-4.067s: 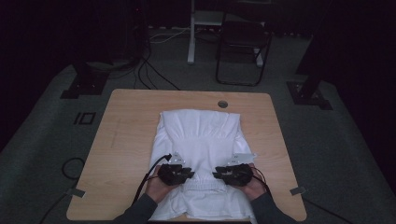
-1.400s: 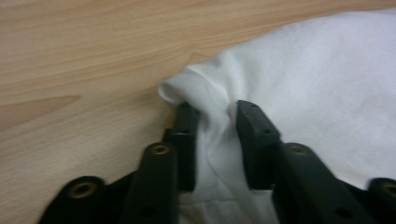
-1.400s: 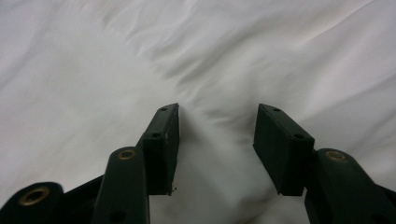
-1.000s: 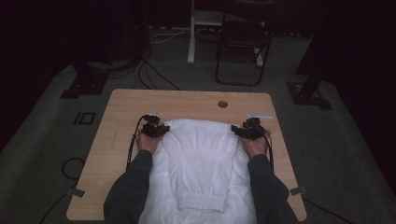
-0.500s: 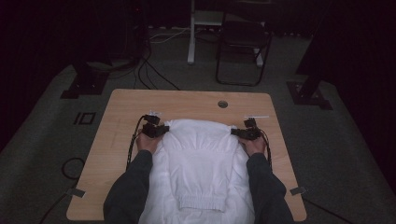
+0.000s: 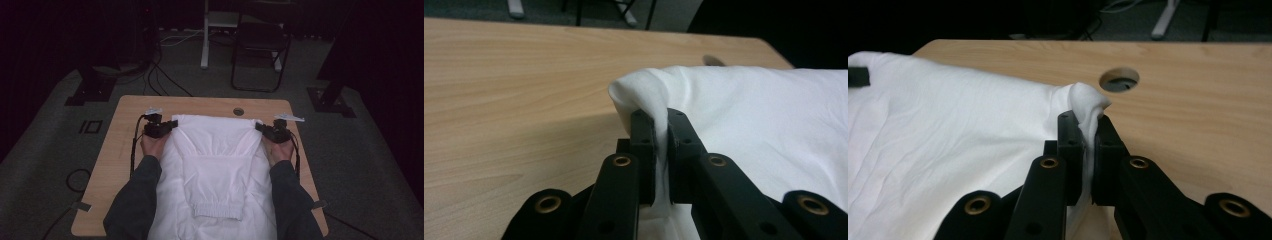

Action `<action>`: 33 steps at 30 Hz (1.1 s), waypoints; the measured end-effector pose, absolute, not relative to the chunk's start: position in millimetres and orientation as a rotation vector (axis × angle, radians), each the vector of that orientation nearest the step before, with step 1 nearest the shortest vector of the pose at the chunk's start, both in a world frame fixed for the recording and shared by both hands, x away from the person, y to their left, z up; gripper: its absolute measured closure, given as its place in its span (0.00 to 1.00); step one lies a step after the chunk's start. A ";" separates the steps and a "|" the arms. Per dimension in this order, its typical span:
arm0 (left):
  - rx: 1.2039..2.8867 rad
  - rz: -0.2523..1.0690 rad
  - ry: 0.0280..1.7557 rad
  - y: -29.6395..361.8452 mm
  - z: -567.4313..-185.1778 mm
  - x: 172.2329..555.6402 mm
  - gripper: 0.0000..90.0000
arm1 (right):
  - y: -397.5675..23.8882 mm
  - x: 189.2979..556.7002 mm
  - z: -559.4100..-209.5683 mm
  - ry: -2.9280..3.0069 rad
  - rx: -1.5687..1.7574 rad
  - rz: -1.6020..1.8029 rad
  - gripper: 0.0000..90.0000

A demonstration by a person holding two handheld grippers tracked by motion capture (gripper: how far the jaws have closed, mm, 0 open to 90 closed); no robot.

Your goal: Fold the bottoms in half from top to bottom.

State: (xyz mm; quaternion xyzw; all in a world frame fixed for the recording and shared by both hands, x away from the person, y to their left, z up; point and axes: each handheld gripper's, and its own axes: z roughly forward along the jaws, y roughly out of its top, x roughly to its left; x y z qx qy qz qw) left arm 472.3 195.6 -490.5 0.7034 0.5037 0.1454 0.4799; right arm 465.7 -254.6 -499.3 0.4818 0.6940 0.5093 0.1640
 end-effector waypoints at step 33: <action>2.006 0.240 1.040 206.8 -538.2 296.9 0.97 | -257.2 291.7 -543.3 2.285 1.085 1.346 0.95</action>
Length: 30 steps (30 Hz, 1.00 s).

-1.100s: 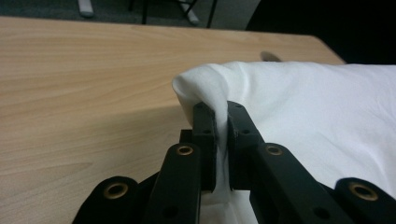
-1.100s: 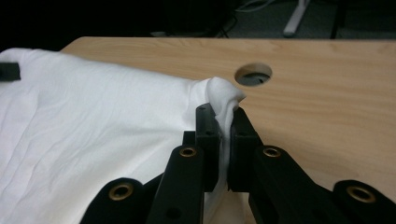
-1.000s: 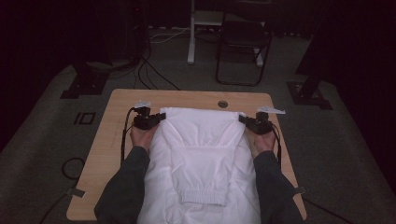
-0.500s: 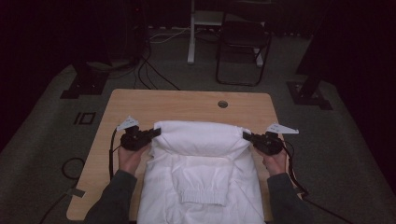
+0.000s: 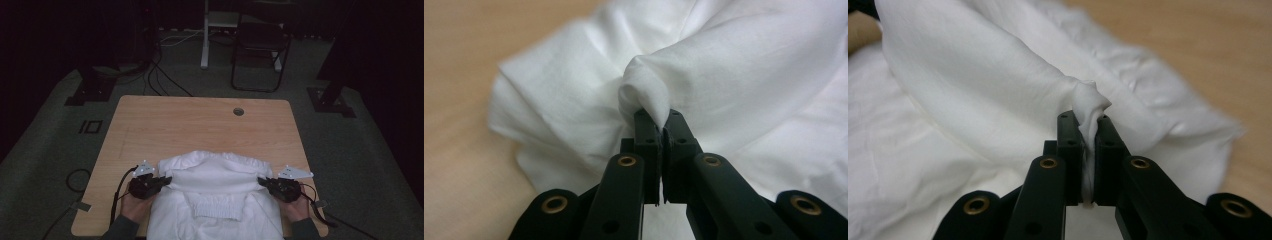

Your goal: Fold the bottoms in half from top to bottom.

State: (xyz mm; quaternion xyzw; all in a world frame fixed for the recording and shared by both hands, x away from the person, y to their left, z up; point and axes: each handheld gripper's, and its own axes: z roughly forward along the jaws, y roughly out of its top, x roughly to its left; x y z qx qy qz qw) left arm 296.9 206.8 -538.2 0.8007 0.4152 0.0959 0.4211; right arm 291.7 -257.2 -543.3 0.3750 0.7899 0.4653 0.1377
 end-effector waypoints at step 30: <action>2.002 0.482 1.255 171.0 -548.7 401.6 0.98 | -217.4 400.2 -557.8 2.245 1.300 1.079 0.94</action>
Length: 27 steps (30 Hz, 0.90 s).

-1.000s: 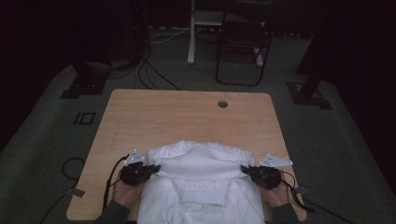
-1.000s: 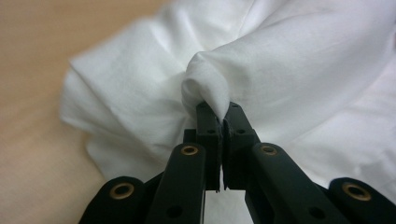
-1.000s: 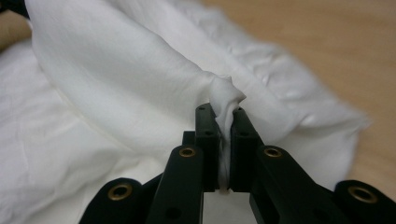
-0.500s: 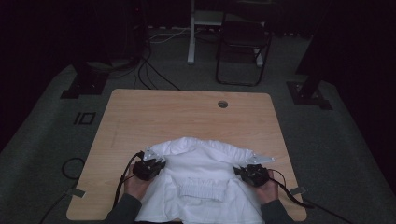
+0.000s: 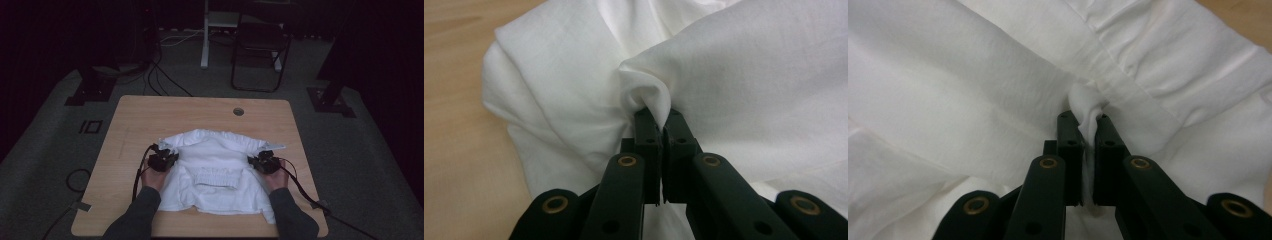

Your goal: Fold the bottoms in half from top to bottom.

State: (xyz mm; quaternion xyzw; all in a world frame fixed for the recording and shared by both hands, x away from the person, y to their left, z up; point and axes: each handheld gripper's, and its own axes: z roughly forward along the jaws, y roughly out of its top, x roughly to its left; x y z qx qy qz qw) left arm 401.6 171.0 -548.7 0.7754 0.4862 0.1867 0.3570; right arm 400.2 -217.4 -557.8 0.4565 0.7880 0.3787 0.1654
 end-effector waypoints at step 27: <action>1.569 0.318 1.042 216.1 -445.4 348.4 0.98 | -266.3 364.7 -466.2 1.872 1.166 1.603 0.95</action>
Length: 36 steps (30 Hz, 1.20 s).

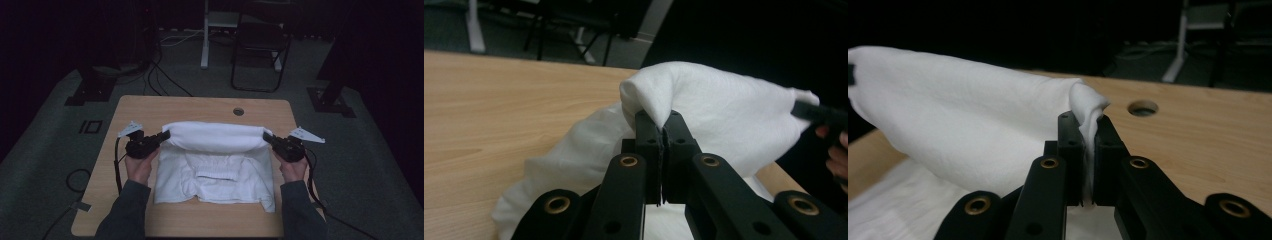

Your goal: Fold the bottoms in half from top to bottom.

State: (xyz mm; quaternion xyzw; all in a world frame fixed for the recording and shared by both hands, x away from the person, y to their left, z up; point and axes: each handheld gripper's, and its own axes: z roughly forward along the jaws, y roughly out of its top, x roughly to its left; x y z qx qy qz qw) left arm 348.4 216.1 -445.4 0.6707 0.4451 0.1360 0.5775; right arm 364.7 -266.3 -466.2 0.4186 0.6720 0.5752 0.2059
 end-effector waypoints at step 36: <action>1.851 0.227 1.120 120.2 -505.9 370.5 0.71 | -162.7 368.7 -513.4 2.175 1.164 1.192 0.57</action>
